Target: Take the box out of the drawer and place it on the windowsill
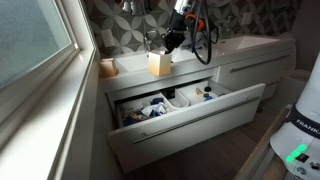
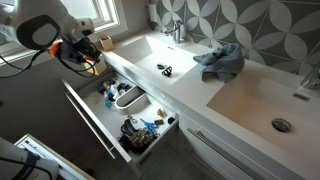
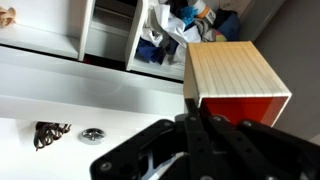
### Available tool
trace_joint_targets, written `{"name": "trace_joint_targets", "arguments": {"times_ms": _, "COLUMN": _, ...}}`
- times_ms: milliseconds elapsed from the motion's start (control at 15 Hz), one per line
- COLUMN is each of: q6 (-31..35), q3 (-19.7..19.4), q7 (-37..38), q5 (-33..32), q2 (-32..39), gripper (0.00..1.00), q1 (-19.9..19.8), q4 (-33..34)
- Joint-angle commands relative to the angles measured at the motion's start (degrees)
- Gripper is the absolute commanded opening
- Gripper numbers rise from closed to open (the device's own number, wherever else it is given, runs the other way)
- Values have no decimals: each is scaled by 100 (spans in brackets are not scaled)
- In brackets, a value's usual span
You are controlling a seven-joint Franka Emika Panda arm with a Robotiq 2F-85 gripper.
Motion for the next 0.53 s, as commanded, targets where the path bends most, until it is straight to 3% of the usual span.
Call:
{"name": "trace_joint_targets", "arguments": {"times_ms": 0, "q6": -458, "q3": 417, "q7": 588, "q5": 67, "q2": -272, "gripper": 1, "q1": 34, "q4": 643}}
{"name": "trace_joint_targets", "arguments": {"times_ms": 467, "q6": -726, "q3": 875, "q7": 1943, "q5": 176, "q2": 327, "gripper": 1, "q1": -148, "q4": 2234}}
